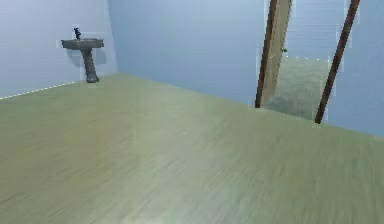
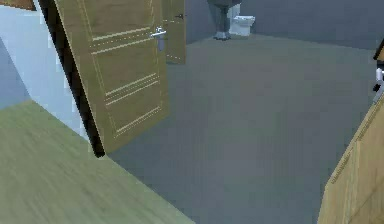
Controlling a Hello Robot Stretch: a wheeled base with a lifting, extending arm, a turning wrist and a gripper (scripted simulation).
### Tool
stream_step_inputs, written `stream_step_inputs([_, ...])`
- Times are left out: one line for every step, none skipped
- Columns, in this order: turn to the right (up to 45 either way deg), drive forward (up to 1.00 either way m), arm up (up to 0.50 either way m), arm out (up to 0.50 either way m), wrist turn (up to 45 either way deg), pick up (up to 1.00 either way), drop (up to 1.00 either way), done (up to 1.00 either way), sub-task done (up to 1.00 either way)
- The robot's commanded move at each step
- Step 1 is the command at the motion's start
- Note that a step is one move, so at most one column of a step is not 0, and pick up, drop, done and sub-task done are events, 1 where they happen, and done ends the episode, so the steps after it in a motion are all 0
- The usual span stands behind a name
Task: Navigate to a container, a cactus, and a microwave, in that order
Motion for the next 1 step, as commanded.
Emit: stream_step_inputs([27.0, 0.0, 0.0, 0.0, 0.0, 0.0, 0.0, 0.0, 0.0])
